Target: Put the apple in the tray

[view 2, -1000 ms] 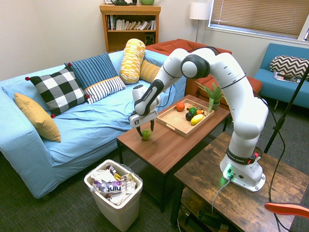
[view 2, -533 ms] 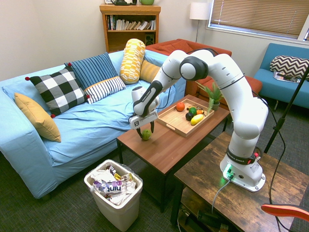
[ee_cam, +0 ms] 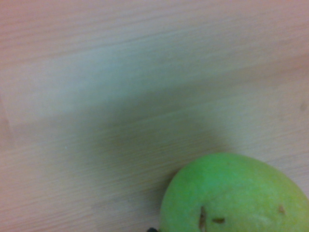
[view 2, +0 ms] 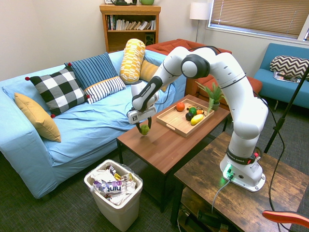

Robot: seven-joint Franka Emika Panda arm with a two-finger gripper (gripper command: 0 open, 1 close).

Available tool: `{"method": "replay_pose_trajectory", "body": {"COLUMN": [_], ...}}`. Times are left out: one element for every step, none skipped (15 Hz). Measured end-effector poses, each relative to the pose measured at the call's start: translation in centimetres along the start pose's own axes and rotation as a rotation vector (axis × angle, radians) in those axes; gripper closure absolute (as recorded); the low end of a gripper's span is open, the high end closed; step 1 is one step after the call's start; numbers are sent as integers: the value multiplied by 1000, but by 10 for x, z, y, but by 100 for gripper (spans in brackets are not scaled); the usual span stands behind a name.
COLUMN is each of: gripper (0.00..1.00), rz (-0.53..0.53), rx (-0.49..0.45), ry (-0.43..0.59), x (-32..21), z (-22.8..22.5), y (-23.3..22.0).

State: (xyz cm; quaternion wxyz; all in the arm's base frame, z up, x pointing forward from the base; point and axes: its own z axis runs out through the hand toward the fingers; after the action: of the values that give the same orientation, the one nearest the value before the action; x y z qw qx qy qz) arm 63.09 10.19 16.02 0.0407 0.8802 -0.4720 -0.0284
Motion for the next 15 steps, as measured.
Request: {"method": "replay_pose_trajectory", "body": {"gripper": [100, 100, 100, 100, 100, 100, 100, 100, 100, 100, 100, 100, 100, 100, 100], "rz": [17, 40, 66, 95, 125, 156, 186, 218, 245, 265, 278, 288, 299, 313, 326], "rx": [11, 16, 21, 22, 12, -3, -18, -29, -36, -43, -50, -56, -66, -76, -86], "ry": [13, 23, 35, 47, 56, 59, 61, 61, 59, 62, 69, 74, 76, 77, 76], "x": [11, 26, 42, 60, 77, 92, 106, 119, 130, 138, 143, 148, 151, 156, 160], "z": [-18, -33, -45, -52, -55, -54, -53, -50, -46, -43, -39, -34, -27, -18, -7], "y": [4, 10, 20, 32, 49, 68, 89, 109, 126, 142, 156, 166, 175, 182, 187]}}
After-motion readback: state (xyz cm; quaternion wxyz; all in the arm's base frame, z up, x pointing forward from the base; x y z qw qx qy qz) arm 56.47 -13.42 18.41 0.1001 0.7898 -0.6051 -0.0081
